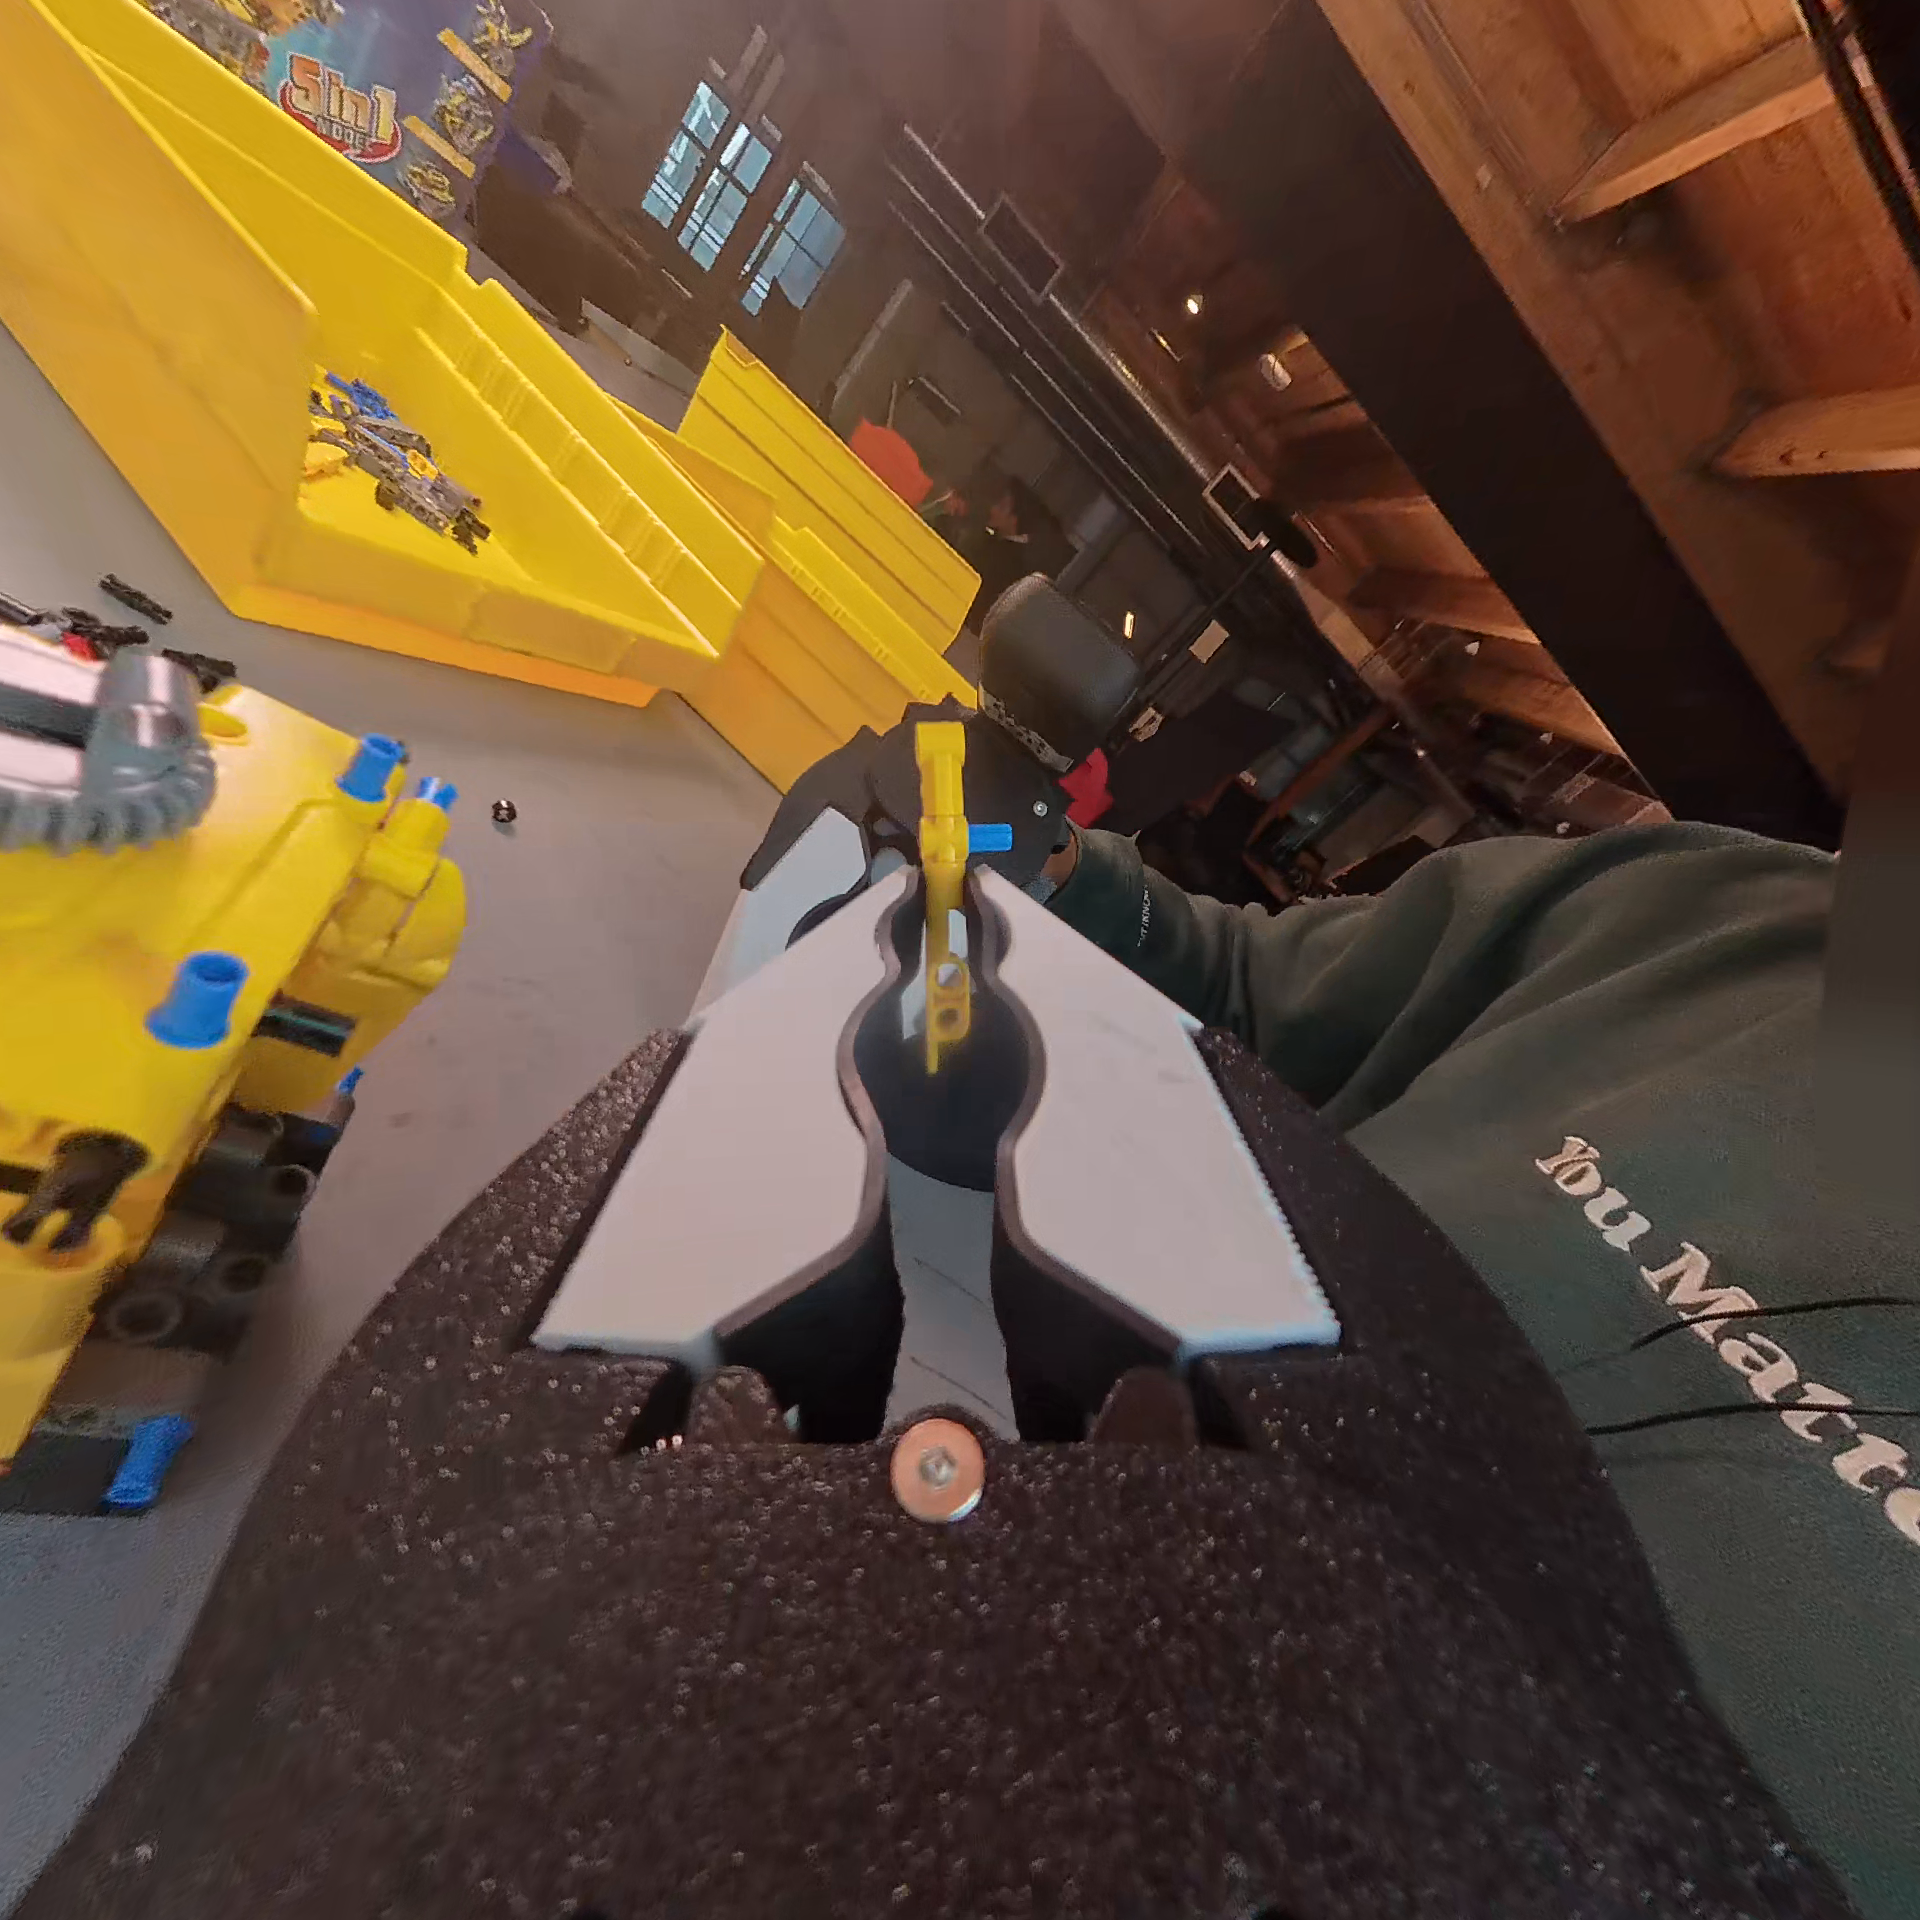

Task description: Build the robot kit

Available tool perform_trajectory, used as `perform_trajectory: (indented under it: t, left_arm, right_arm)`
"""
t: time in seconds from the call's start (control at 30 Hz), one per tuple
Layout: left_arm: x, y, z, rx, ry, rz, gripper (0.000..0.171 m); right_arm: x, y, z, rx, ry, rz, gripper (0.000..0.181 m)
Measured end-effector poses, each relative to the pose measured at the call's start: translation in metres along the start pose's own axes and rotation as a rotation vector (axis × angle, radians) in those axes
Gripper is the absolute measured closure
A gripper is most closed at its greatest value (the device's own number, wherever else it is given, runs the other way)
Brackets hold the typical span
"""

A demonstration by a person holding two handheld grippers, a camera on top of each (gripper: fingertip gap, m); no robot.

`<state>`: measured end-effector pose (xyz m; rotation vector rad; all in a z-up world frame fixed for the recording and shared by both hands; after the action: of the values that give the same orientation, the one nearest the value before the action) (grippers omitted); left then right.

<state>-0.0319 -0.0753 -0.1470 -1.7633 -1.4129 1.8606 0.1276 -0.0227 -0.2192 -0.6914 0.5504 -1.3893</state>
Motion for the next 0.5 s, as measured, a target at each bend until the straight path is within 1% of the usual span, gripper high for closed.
perform_trajectory:
  t: [0.07, 0.1, 0.23, 0.3, 0.37, 0.43, 0.5]
  left_arm:
    - [0.003, -0.002, 0.005, -0.021, 0.003, 0.027, 0.165]
    - [0.005, -0.004, 0.007, -0.036, 0.01, 0.045, 0.165]
    - [0.01, -0.003, 0.01, -0.054, 0.01, 0.083, 0.165]
    - [0.011, -0.002, 0.009, -0.046, 0.02, 0.092, 0.165]
    - [0.012, 0.001, 0.008, -0.035, 0.036, 0.105, 0.166]
    - [0.013, 0.004, 0.007, -0.022, 0.05, 0.117, 0.165]
    - [0.013, 0.007, 0.006, -0.004, 0.069, 0.131, 0.166]
  right_arm:
    - [-0.003, -0.004, 0.005, -0.024, -0.013, 0.003, 0.152]
    - [-0.006, -0.009, 0.01, -0.06, -0.019, -0.001, 0.147]
    - [-0.016, -0.043, 0.037, -0.264, -0.059, 0.001, 0.136]
    - [-0.018, -0.061, 0.048, -0.35, -0.089, 0.032, 0.134]
    - [-0.019, -0.077, 0.055, -0.417, -0.113, 0.105, 0.133]
    - [-0.019, -0.087, 0.058, -0.478, -0.166, 0.177, 0.134]
    - [-0.019, -0.094, 0.058, -0.526, -0.231, 0.178, 0.136]
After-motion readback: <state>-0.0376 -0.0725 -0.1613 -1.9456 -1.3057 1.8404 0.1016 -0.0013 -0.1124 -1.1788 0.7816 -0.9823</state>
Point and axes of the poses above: each gripper's, where its closed fingertips meet, z back along the fingers, y out of its underside, x = y × z across the jaws, the point moved 7 cm from there along z, back along the fingers, and after that the axes turned 7 degrees about -x, right-handed, at the moved point
